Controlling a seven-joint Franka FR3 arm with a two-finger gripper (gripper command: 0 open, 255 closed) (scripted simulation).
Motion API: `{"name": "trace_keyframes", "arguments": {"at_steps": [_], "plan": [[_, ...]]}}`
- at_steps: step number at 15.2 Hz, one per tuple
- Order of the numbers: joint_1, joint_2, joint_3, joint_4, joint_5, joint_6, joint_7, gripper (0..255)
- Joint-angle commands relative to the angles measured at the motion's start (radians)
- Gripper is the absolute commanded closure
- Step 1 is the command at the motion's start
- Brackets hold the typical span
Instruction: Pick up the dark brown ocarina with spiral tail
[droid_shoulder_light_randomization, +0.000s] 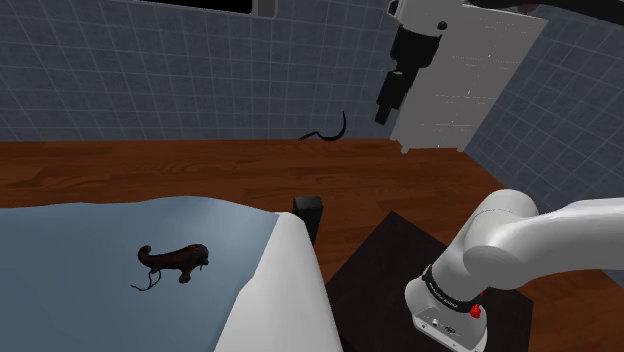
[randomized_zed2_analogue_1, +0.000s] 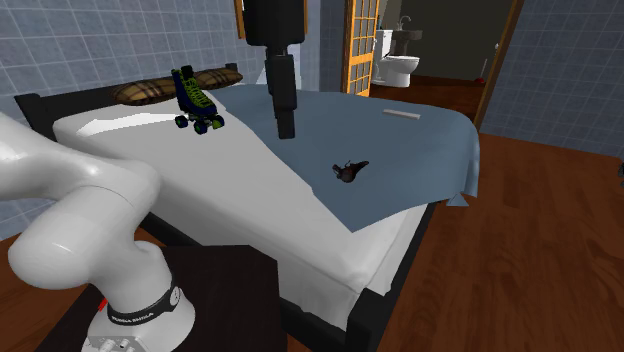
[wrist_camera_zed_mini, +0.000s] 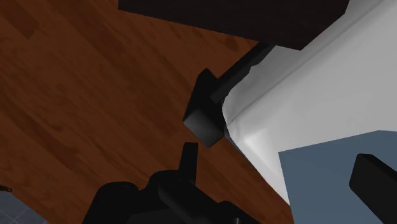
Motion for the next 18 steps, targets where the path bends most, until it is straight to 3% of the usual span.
{"name": "trace_keyframes", "arguments": {"at_steps": [1, 10, 18], "plan": [[0.0, 0.0, 0.0, 0.0, 0.0, 0.0, 0.0, 0], [0.056, 0.244, 0.134, 0.044, 0.034, 0.163, 0.054, 0], [0.094, 0.5, 0.25, 0.15, 0.009, 0.273, 0.116, 0]]}}
